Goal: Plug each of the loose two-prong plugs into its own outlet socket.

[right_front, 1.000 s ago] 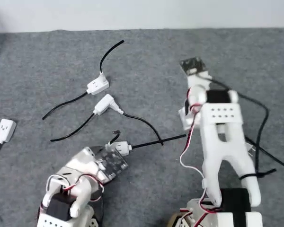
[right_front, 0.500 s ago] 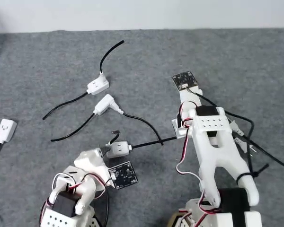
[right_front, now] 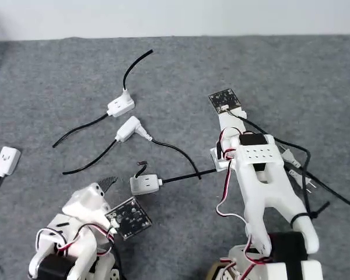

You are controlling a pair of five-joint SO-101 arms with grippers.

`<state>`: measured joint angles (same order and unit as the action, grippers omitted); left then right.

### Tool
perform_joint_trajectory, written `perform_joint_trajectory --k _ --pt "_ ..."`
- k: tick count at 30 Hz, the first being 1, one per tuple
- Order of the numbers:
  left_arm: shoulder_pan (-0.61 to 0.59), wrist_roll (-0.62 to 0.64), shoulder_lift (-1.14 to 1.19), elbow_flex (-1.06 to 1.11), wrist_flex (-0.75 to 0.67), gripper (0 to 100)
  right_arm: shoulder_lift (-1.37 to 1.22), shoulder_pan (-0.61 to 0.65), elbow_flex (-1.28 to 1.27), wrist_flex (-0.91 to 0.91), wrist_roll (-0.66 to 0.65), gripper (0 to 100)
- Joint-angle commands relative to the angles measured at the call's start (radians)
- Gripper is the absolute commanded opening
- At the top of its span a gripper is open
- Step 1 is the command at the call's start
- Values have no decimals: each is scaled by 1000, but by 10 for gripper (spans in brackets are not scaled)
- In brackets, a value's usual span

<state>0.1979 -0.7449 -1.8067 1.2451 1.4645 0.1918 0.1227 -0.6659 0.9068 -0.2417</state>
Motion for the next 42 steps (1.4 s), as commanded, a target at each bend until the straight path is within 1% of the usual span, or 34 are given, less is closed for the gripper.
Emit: perform_joint_trajectory --k 1,6,9,11,15,18,21,23,28,34,37,39,42 --pt "12 15 109 -87 -61 273 31 7 5 -13 -12 318" --pt "17 15 482 -236 -150 273 30 5 5 -18 -12 318" --pt "26 8 678 -202 -218 272 30 2 5 -18 -12 318" --pt "40 -12 735 -125 -328 271 30 2 5 -19 -12 318" --pt "68 -37 747 61 -612 272 30 1 -3 -35 -14 318" --pt "71 -38 749 130 -707 273 30 2 -31 -79 -18 318" --pt "68 -71 750 145 -740 273 30 8 -46 -97 -66 318" --pt "66 -118 750 148 -743 273 30 8 -46 -97 -71 318" --pt "68 -181 752 180 -747 273 30 8 -46 -97 -69 318" --pt "66 -184 758 226 -855 273 30 8 -52 -105 -69 318" --pt "64 -163 855 176 -867 273 30 22 -74 -128 -75 318" --pt "43 -92 974 91 -878 273 30 38 -78 -134 -77 318" --pt "12 -78 1192 -62 -842 273 30 44 -78 -131 -77 318"
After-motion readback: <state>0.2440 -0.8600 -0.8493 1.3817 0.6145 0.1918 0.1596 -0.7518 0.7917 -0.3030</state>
